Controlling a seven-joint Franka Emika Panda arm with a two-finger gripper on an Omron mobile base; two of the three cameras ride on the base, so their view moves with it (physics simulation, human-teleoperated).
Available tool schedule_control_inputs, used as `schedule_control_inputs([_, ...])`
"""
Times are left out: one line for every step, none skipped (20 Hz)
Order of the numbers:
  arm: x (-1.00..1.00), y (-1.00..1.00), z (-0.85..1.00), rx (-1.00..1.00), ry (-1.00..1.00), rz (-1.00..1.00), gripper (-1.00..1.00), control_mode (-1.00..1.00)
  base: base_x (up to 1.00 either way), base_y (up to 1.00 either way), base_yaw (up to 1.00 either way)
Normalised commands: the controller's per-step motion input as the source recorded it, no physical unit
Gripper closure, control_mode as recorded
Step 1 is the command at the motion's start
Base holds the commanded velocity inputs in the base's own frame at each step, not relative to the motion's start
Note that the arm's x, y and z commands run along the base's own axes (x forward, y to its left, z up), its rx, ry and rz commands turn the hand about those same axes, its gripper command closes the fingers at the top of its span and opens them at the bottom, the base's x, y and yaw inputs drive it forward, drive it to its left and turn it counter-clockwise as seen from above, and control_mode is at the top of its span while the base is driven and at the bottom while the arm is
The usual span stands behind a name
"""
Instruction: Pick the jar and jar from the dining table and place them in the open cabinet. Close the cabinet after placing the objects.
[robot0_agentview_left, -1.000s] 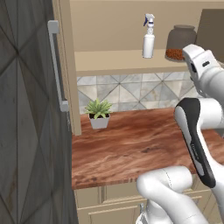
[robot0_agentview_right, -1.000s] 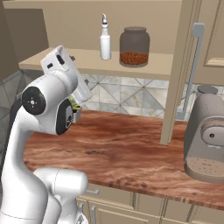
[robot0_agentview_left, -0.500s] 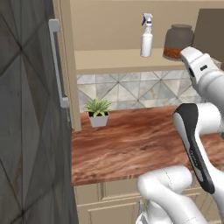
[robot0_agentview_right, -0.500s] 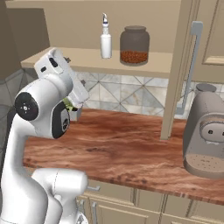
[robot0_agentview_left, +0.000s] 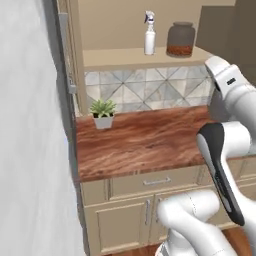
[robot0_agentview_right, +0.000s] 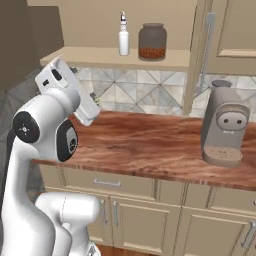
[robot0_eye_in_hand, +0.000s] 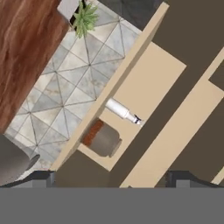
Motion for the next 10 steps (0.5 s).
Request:
schedule_control_inputs([0.0, 0.0, 0.0, 0.0, 0.0, 0.0, -1.0, 1.0, -0.57, 0.4, -0.17])
schedule_control_inputs([0.0, 0.0, 0.0, 0.0, 0.0, 0.0, -1.0, 1.0, -0.53, 0.44, -0.18])
schedule_control_inputs([0.0, 0.0, 0.0, 0.0, 0.0, 0.0, -1.0, 1.0, -0.53, 0.44, -0.18])
schedule_control_inputs([0.0, 0.0, 0.0, 0.0, 0.0, 0.0, -1.0, 1.0, -0.6, 0.41, -0.19])
schedule_control_inputs([0.0, 0.0, 0.0, 0.0, 0.0, 0.0, -1.0, 1.0, -0.6, 0.42, -0.24])
schedule_control_inputs([0.0, 0.0, 0.0, 0.0, 0.0, 0.0, -1.0, 1.0, -0.57, 0.5, -0.27])
schedule_control_inputs([0.0, 0.0, 0.0, 0.0, 0.0, 0.0, -1.0, 1.0, -0.64, 0.49, -0.27])
schedule_control_inputs([0.0, 0.0, 0.0, 0.0, 0.0, 0.0, -1.0, 1.0, -0.65, 0.46, -0.3])
schedule_control_inputs([0.0, 0.0, 0.0, 0.0, 0.0, 0.0, -1.0, 1.0, -0.72, 0.42, -0.37])
schedule_control_inputs([0.0, 0.0, 0.0, 0.0, 0.0, 0.0, -1.0, 1.0, -0.74, 0.38, -0.41])
